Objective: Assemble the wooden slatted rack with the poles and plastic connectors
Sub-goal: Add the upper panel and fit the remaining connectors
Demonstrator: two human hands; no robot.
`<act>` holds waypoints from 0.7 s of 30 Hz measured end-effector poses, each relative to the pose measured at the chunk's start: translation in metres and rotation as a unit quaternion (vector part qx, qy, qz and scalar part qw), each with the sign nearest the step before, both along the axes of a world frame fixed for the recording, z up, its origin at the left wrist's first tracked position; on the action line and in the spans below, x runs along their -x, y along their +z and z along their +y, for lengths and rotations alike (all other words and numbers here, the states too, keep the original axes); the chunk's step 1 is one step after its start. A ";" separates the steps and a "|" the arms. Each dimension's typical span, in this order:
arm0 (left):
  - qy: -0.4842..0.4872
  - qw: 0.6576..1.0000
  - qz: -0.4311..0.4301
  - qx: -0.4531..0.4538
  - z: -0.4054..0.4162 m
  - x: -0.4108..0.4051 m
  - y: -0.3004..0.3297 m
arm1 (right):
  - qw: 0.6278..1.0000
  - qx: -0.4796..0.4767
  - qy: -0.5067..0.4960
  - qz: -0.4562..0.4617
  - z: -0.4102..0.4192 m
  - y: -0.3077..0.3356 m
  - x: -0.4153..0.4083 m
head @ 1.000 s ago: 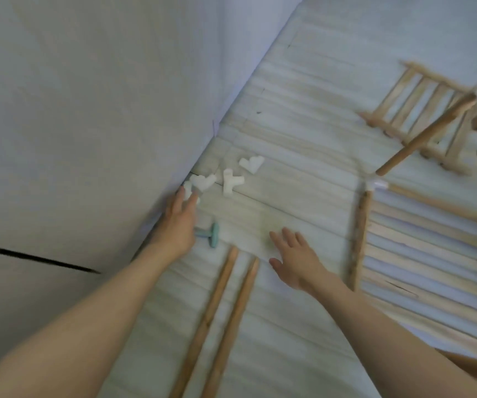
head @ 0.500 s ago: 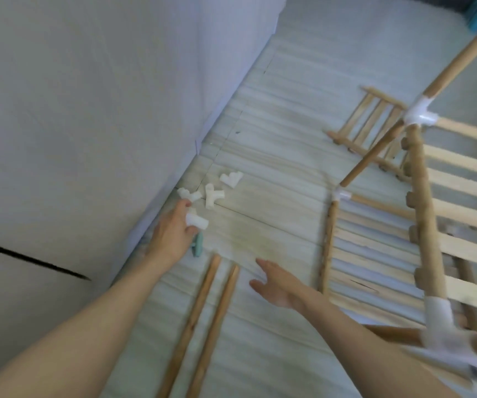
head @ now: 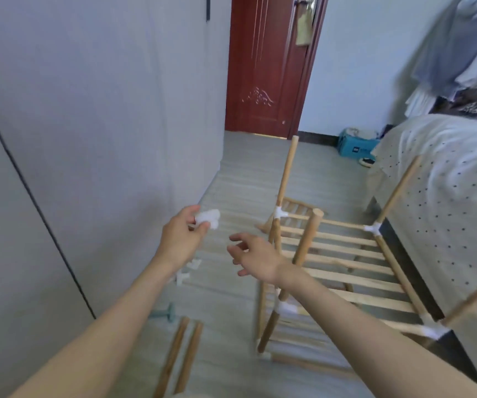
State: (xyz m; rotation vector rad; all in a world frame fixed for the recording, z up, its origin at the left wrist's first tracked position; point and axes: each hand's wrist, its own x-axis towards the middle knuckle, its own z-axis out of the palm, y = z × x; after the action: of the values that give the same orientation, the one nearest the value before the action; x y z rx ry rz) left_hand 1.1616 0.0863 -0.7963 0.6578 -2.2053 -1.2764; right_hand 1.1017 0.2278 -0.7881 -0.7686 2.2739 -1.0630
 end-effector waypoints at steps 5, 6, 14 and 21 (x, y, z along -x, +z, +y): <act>-0.074 0.991 0.099 -0.054 0.055 -0.001 0.063 | 0.976 0.209 -0.063 -0.024 0.064 0.077 -0.016; -0.092 0.989 0.104 -0.050 0.066 0.000 0.073 | 0.969 0.232 -0.081 -0.007 0.077 0.087 -0.017; -0.132 0.984 0.103 0.061 0.128 0.022 0.097 | 0.939 0.296 -0.168 0.052 0.139 0.086 0.006; -0.093 0.990 0.101 0.007 0.138 0.057 0.086 | 0.942 0.303 -0.137 0.030 0.144 0.063 0.024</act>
State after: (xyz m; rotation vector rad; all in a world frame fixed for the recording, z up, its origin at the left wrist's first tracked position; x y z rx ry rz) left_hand 1.1044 0.2245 -0.7102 0.3059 -2.1440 -1.3537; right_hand 1.0772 0.3716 -0.7246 -0.7229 2.1501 -1.9477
